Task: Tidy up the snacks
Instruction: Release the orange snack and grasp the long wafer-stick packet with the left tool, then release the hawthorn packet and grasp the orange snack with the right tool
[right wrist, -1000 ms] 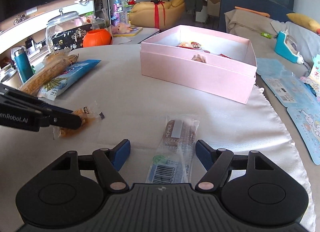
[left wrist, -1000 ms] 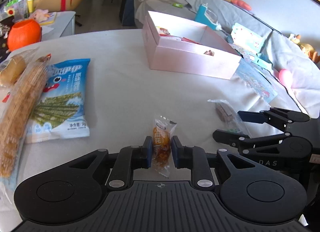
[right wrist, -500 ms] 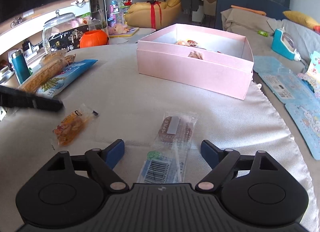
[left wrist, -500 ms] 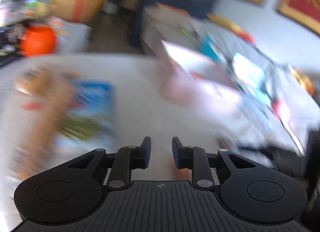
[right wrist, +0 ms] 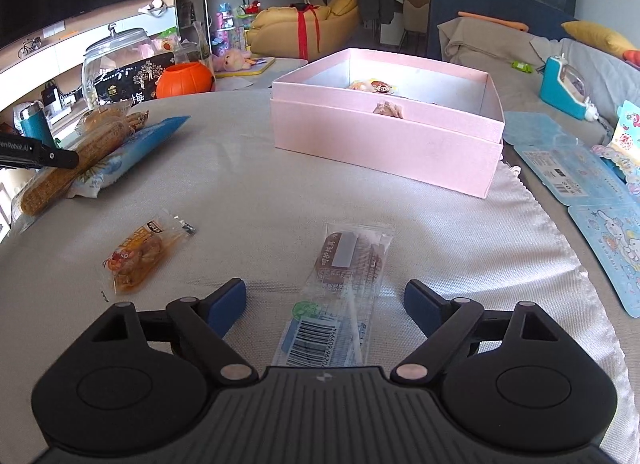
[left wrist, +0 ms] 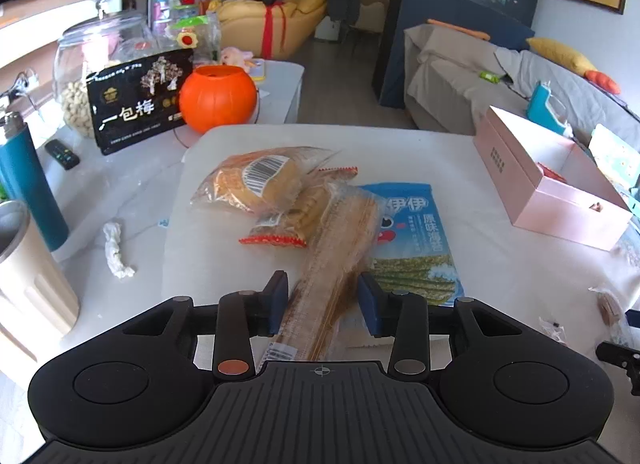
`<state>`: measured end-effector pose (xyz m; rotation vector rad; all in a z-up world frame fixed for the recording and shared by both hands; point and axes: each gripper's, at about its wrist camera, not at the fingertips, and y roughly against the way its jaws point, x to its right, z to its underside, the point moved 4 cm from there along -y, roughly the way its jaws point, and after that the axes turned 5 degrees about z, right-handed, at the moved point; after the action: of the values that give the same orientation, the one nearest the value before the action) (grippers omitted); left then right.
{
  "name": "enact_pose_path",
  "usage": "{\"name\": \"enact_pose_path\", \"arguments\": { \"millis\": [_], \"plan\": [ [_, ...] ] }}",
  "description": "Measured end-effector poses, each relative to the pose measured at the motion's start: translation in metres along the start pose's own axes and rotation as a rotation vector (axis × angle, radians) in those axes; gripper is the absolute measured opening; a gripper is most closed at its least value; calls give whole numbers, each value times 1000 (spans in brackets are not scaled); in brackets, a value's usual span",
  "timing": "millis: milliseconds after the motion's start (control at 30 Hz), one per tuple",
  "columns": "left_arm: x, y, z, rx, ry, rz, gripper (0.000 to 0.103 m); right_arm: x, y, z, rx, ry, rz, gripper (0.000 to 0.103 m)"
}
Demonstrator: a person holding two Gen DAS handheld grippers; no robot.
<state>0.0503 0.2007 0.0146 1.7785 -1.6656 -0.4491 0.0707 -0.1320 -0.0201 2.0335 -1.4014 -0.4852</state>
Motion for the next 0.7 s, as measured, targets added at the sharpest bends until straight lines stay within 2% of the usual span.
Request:
{"name": "enact_pose_path", "arguments": {
  "millis": [67, 100, 200, 267, 433, 500, 533, 567, 600, 700],
  "plan": [
    [5, -1, 1, -21, 19, 27, 39, 0, 0, 0, 0, -1, 4, 89],
    [11, -1, 4, -33, 36, 57, 35, -1, -1, 0, -1, -1, 6, 89],
    [37, 1, 13, -70, 32, 169, 35, -1, -1, 1, -7, 1, -9, 93],
    [56, 3, 20, -82, -7, 206, 35, -2, -3, 1, -29, 16, -45, 103],
    [80, 7, 32, -108, -29, 289, 35, -6, -6, -3, -70, 50, -50, 103],
    [80, 9, 35, -105, -34, 284, 35, -5, -7, -6, -91, 57, -58, 103],
    [79, 9, 35, -104, -35, 278, 35, -5, -6, -8, -101, 50, -59, 99],
    [76, 10, 34, -102, -31, 270, 35, -6, -4, -10, -101, 38, -59, 90],
    [74, 11, 35, -98, -27, 257, 34, -8, 0, -13, -90, 28, -68, 87],
    [62, 14, 34, -82, -13, 195, 34, -25, 12, -25, -37, 34, -129, 87]
  ]
}}
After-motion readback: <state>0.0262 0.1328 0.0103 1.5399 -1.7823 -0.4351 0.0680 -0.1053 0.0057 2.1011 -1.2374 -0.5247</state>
